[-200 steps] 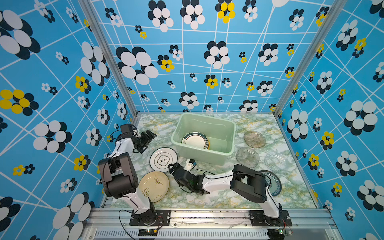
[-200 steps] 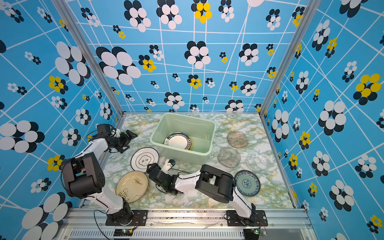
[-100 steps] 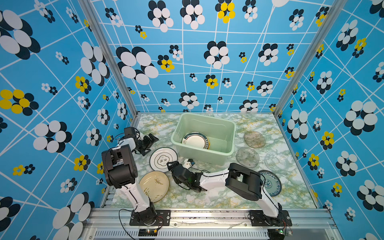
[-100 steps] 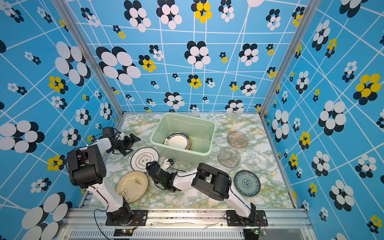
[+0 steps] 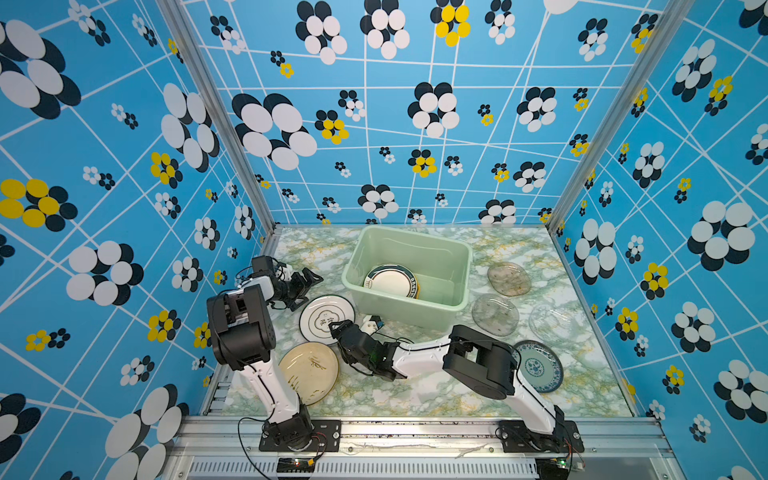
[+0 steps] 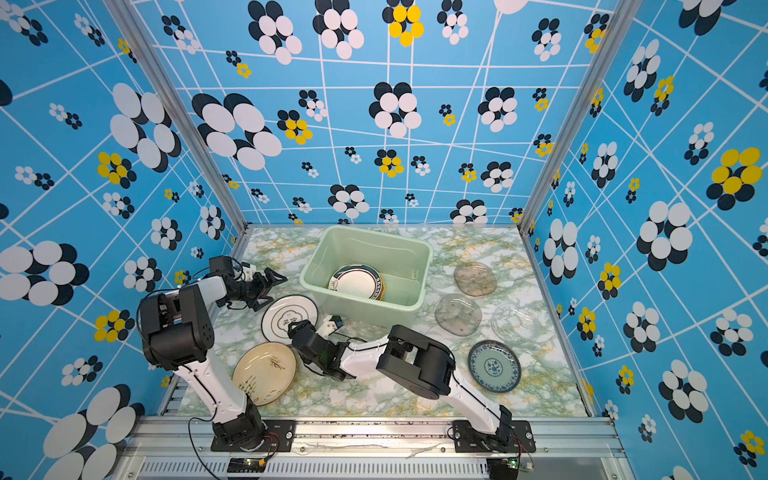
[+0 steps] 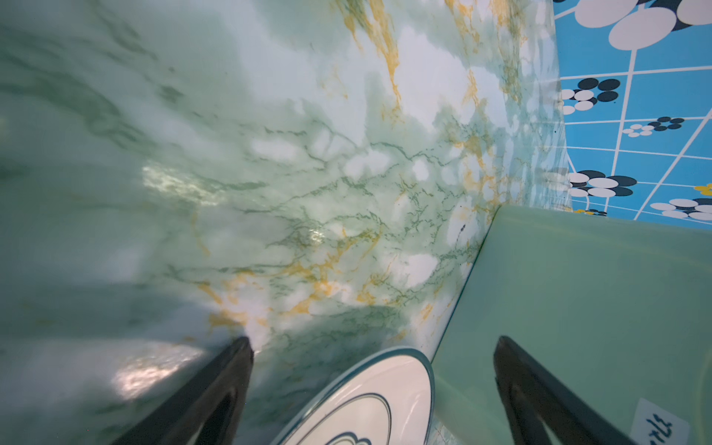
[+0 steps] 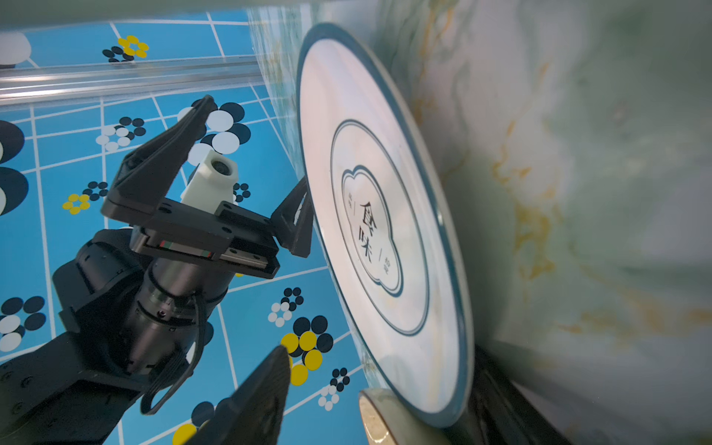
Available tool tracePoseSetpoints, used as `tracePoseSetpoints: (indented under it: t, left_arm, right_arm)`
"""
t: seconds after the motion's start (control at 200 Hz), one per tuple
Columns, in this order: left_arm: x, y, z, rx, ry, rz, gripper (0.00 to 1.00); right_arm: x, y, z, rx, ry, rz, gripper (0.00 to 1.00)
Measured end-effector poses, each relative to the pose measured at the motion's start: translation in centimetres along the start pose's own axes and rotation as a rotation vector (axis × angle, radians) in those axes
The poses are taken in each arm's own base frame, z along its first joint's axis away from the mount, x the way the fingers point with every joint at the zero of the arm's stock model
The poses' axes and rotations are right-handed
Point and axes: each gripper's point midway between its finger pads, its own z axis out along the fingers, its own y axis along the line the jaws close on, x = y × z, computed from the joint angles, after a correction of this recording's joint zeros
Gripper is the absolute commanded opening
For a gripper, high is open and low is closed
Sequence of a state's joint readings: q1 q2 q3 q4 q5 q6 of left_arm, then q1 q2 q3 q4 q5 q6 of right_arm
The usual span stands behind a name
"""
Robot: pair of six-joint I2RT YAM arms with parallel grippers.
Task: Place the plates into the plastic bin on the countertop
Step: Pick up the plate from the middle-left of the table.
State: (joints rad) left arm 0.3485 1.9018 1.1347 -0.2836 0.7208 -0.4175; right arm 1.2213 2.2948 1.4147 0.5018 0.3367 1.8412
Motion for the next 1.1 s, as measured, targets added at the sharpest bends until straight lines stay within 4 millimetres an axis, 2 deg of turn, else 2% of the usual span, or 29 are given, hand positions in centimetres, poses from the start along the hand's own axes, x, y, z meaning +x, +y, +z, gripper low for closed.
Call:
tracePoseSetpoints:
  t: [0.56,0.77,0.96,1.099]
  left_arm:
    - [0.7,-0.2,0.0,0.019,0.03,0.071,0.99]
    - [0.8,-0.2,0.0,0.019,0.033,0.082,0.99]
    - [1.0,-0.2,0.0,0.017,0.042,0.094,0.99]
    - [1.1,-0.1,-0.1,0.013,0.05,0.096,0.99]
  right_arm:
    - [-0.7,0.4,1.6,0.007,-0.022,0.008,0.65]
    - [-0.9,0.3,2.1,0.015,-0.024,-0.005,0.53]
    - [-1.2,0.1,2.6,0.023,-0.028,-0.011,0.5]
    - [-1.1,0.1,3.0,0.023,-0.029,-0.012,0.42]
